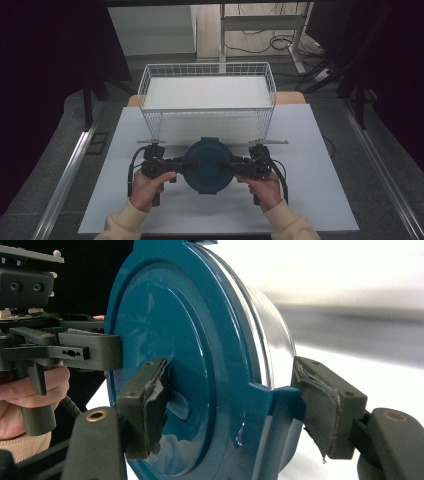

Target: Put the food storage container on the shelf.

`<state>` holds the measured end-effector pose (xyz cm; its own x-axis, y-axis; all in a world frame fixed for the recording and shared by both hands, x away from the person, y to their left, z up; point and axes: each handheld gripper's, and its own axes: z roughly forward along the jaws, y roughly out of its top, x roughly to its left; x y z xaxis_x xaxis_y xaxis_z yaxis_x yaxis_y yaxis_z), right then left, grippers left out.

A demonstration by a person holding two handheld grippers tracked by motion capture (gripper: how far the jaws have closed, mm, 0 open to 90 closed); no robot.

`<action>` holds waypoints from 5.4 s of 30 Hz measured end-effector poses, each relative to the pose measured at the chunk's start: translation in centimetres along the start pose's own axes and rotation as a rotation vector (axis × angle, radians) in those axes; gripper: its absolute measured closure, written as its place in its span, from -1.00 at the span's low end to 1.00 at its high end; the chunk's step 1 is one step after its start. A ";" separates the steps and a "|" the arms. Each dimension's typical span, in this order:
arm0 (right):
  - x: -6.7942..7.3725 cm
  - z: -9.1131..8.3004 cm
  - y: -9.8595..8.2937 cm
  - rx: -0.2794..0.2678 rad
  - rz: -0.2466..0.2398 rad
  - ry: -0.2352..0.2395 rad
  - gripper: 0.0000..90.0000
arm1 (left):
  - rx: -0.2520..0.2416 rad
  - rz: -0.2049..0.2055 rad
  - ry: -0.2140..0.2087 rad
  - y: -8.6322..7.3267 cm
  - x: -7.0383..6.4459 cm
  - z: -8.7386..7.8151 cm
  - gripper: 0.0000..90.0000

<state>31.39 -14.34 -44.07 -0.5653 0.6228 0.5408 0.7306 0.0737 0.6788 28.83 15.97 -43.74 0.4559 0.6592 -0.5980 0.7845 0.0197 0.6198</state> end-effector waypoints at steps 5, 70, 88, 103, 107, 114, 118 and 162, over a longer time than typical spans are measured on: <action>0.6 -0.3 1.2 -0.007 -0.015 -0.003 -0.26 | -0.004 0.009 -0.001 1.2 -0.4 -0.5 -0.14; 2.8 -2.9 19.3 -0.066 -0.110 -0.007 -0.26 | -0.055 0.091 0.000 19.2 -3.5 -3.8 -0.13; -0.7 0.6 22.4 -0.013 0.030 -0.021 -0.26 | -0.052 -0.066 -0.057 21.9 1.6 -0.8 -0.14; -3.5 2.4 22.9 -0.057 0.198 -0.014 -0.23 | -0.089 -0.216 -0.106 22.5 4.7 1.8 -0.22; -3.3 2.3 22.7 -0.067 0.194 -0.025 -0.25 | -0.099 -0.184 -0.104 22.2 4.5 1.8 -0.25; -1.6 0.8 22.2 -0.119 0.123 -0.103 -0.51 | -0.185 -0.088 -0.027 21.7 2.8 -0.5 -0.55; -1.4 -0.8 21.2 -0.148 0.101 -0.101 -0.56 | -0.223 -0.044 0.011 20.6 1.8 -2.6 -0.58; -4.4 -5.9 -2.6 0.063 -0.282 -0.180 -0.57 | 0.020 0.249 0.184 -4.5 2.7 -3.1 -0.50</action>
<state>29.72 -21.85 -45.28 -0.6757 0.6984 0.2358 0.5807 0.3073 0.7539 25.23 19.95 -46.56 0.5530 0.7667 -0.3260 0.6673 -0.1734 0.7243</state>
